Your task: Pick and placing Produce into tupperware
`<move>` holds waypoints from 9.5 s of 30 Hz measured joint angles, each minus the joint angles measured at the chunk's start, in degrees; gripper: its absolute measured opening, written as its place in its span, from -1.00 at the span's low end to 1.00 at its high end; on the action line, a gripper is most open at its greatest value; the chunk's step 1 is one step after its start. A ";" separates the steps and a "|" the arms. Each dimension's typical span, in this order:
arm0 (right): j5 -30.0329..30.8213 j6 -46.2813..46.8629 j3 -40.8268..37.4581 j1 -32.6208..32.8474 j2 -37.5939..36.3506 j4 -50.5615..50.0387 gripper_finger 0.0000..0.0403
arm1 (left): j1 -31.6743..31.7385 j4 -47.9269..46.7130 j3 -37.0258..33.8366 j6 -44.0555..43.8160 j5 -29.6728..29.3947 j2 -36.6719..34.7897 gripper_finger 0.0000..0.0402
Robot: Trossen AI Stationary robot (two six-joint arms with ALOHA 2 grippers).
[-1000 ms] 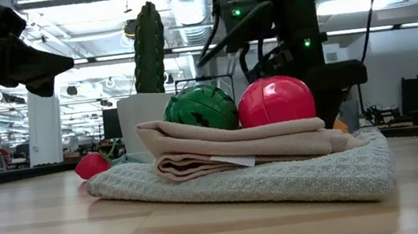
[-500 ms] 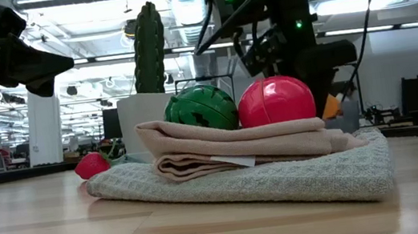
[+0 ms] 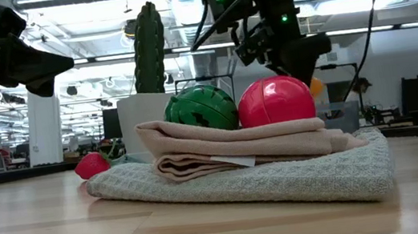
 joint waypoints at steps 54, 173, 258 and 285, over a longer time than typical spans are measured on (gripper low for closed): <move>-13.80 1.40 0.81 4.02 -7.64 15.71 0.27 | -0.02 0.00 0.00 0.00 -0.02 0.00 -1.00; 5.07 28.88 -14.75 18.44 -5.39 71.57 0.27 | 0.11 -4.04 1.49 -4.38 -6.14 0.35 -1.00; 7.72 13.45 -70.00 21.13 -31.73 133.03 0.27 | 10.70 19.58 13.42 11.19 14.55 66.74 -0.48; 7.70 13.98 -70.00 21.13 -31.73 133.03 0.27 | 10.91 15.65 14.12 8.92 14.60 64.08 -0.97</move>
